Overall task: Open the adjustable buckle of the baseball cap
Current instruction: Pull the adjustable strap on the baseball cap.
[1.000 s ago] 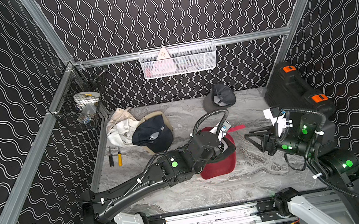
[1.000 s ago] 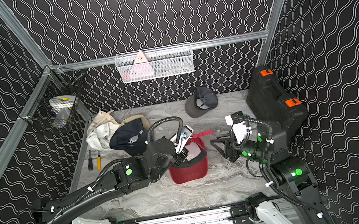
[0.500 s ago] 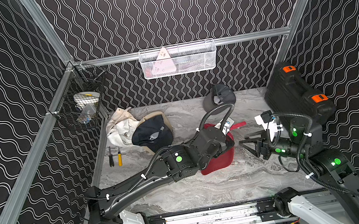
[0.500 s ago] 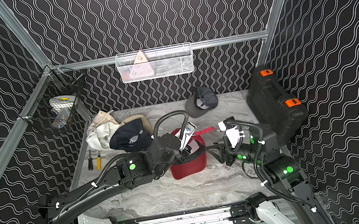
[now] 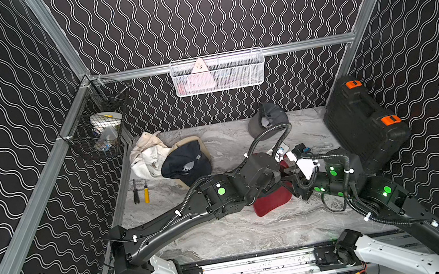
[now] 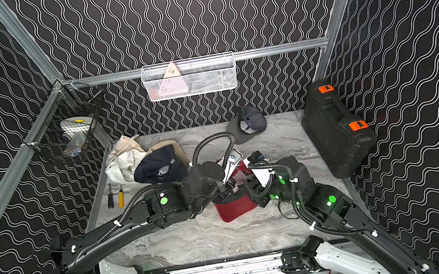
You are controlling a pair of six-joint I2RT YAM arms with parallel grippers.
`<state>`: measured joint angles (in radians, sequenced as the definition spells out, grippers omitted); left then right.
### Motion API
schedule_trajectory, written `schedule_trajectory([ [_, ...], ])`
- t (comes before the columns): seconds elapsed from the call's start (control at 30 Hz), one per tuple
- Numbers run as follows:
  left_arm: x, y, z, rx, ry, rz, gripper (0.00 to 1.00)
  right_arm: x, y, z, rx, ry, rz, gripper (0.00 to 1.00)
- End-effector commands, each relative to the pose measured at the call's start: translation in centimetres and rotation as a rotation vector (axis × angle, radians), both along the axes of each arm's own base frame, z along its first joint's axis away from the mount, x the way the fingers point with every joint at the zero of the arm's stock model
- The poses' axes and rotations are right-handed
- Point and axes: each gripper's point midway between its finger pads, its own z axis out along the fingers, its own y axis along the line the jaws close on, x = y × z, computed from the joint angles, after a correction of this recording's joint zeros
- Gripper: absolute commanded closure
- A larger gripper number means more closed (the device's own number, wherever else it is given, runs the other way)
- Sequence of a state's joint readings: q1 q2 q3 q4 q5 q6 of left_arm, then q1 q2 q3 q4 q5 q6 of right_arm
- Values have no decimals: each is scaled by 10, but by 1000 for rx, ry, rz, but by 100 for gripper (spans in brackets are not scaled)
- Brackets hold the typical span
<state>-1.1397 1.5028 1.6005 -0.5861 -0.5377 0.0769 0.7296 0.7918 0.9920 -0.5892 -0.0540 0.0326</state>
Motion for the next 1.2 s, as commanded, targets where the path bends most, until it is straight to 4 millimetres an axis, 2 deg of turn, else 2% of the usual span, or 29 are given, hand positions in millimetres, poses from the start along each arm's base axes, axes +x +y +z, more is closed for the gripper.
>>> schedule_trajectory([
  [0.0,-1,-1,6,-31,8,0,100,15,-5,17,-25,-100,-70,47],
  [0.5,-9,-3,6,-34,37,-39,100,18,18,26,-84,-175,-38,51],
  [1.17,-31,-15,10,-53,147,-164,100,7,12,61,19,-293,-22,64],
])
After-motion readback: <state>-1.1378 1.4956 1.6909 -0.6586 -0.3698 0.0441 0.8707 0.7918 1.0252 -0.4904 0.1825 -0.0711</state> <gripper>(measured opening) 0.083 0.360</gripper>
